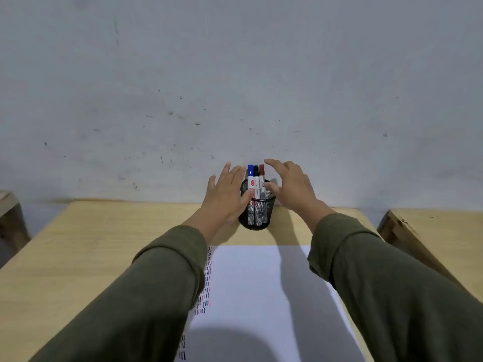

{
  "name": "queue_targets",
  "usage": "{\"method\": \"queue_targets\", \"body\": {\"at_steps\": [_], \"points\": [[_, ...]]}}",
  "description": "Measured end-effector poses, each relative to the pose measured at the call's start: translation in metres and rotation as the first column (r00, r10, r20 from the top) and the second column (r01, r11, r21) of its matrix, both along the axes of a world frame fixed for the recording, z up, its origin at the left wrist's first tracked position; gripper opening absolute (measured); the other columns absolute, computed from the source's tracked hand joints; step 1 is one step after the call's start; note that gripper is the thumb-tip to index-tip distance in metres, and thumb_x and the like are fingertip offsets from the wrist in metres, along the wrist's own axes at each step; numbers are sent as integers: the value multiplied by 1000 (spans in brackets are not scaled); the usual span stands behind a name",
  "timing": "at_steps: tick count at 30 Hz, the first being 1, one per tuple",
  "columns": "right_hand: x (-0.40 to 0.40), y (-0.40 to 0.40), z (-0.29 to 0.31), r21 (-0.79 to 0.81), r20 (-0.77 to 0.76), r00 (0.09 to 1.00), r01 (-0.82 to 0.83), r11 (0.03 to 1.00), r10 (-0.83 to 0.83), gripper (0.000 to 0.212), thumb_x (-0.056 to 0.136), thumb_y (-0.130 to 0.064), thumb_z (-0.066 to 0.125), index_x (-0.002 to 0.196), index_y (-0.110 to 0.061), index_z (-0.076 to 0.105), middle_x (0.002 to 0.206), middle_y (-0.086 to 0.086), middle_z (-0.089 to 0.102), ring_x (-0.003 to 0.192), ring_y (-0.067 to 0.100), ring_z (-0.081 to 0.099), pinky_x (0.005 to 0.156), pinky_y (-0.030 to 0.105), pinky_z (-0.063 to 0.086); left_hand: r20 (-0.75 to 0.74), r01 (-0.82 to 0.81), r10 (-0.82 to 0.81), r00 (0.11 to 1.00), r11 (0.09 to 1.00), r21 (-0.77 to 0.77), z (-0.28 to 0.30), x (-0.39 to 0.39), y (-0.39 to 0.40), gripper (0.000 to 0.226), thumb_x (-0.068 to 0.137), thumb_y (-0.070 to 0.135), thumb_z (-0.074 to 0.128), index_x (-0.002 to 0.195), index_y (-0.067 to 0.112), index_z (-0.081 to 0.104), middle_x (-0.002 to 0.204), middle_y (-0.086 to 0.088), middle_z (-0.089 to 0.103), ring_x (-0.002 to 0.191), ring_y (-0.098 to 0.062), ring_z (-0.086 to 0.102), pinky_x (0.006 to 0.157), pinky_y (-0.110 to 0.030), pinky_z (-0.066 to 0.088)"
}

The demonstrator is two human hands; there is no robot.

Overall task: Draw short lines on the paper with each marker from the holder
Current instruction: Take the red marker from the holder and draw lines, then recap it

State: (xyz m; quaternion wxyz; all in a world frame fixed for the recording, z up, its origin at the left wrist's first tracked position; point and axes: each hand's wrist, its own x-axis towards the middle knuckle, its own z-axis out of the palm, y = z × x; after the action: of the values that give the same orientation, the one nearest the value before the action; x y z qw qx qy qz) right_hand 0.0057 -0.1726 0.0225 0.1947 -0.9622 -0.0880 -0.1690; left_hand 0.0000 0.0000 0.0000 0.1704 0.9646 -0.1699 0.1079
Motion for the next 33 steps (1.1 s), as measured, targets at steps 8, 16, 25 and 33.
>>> {"method": "queue_targets", "body": {"at_steps": [8,16,25,33], "points": [[17,-2,-7,-49,-6,1000,-1,999,1,51,89,-30,60,137,-29,43,118,14,51,112,29,46,89,42,40,-36,25,-25,999,1000,-19,-10,3,0,58,96,44,23,147,17,16,158,0,17,146,-15,-2,116,-47,5],[17,3,-9,98,29,1000,0,995,-2,41,82,-20,68,118,-20,47,110,12,56,102,28,51,82,43,45,-50,16,-17,999,999,-27,-12,1,-2,57,96,45,22,146,17,19,157,0,20,146,-15,0,116,-47,7],[3,0,10,506,41,999,7,863,-32,40,84,-4,63,107,-22,36,72,-3,51,66,10,53,50,10,36,-27,10,-12,1000,999,-50,4,-4,-5,57,97,42,25,146,14,18,157,-2,19,147,-17,-1,116,-46,7],[-42,1,79,698,186,982,-129,705,-5,44,83,-11,66,109,-28,37,81,0,63,67,13,63,55,3,42,112,26,26,993,896,-443,69,-29,-9,43,98,35,32,137,20,40,147,1,41,141,-16,25,112,-39,22]]}}
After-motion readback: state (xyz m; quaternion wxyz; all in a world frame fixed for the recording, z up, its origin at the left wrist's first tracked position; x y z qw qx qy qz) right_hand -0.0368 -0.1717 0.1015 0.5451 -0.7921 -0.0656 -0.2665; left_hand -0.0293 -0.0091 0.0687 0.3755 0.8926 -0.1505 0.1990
